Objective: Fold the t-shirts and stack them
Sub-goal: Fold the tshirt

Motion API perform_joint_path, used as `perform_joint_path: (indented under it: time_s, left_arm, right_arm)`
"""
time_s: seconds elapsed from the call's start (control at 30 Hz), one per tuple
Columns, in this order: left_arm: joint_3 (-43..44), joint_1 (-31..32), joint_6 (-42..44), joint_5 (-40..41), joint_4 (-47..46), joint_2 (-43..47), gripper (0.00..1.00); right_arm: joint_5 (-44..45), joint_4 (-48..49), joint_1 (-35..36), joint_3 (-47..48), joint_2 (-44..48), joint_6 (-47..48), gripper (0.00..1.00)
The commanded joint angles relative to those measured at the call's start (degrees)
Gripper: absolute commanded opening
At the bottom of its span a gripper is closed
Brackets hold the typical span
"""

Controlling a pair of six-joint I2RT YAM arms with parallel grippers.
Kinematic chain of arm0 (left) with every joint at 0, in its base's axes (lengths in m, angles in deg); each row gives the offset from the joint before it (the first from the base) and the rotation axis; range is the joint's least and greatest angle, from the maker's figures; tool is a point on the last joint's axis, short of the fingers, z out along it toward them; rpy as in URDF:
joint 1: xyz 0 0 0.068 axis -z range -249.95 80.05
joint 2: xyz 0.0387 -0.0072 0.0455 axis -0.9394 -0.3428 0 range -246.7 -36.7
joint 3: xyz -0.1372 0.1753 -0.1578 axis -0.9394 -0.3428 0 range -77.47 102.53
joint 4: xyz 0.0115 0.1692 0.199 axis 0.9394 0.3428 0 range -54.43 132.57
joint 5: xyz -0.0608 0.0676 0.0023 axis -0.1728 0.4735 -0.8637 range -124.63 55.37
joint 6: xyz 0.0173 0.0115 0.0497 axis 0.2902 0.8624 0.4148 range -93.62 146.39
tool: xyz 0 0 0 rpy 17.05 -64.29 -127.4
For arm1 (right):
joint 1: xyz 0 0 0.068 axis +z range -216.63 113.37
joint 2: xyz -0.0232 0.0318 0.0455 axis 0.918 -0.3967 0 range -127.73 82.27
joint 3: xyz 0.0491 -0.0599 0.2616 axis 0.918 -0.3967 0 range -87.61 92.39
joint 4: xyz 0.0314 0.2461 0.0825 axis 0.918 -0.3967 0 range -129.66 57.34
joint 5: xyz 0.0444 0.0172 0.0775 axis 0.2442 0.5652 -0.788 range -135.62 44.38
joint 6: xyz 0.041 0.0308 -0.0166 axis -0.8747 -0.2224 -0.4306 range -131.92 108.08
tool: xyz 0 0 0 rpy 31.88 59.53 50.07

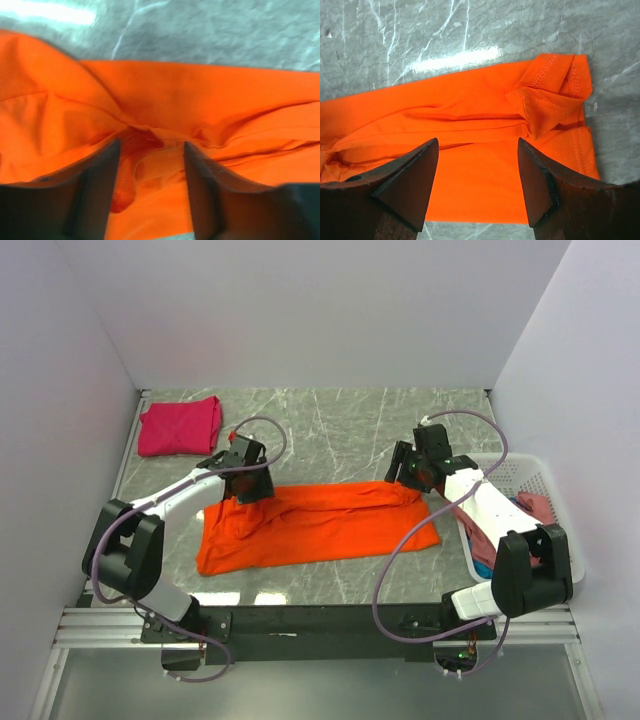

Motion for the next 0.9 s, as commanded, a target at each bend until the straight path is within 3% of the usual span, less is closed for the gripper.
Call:
perform_joint_path:
  time_s: [0.0,0.07,0.17,0.2,0.4,0.5,0.87]
  left_arm:
    - [1.0,1.2,0.9,2.5,2.9,-0.7,0.44]
    - [1.1,1.6,1.2,3.0,3.4,-0.8,0.34]
    - [1.7,2.1,0.9,5.4,5.9,-1.2,0.03]
    - [1.9,2.3,1.0,5.6,6.7,-1.1,0.00]
    - [2.0,5.2,1.1,7.0,9.2,3.2,0.00]
    - [1.9,6.5,2.1,4.0,9.7,5.0,0.00]
    - [5.9,12.8,0.0,2.8,17.8,2.4,0.01]
  right_arm:
    - [0.2,0.7,0.2,0.9,0.4,0.9,0.71]
    - [0.4,0.7,0.3,0.8,0.4,1.0,0.71]
    - [0.5,0.5,0.1,0.7,0.5,0.8,0.71]
    - [0.4,0.5,0.1,0.7,0.4,0.8,0.71]
    - [-0.4,1.1,0.2,-0.4,1.5,0.5,0.71]
    - [-1.3,1.6,0.1,-1.4,2.4,0.3,0.71]
    - [-1.3,2.4,0.1,-5.3,5.6,0.1,0.71]
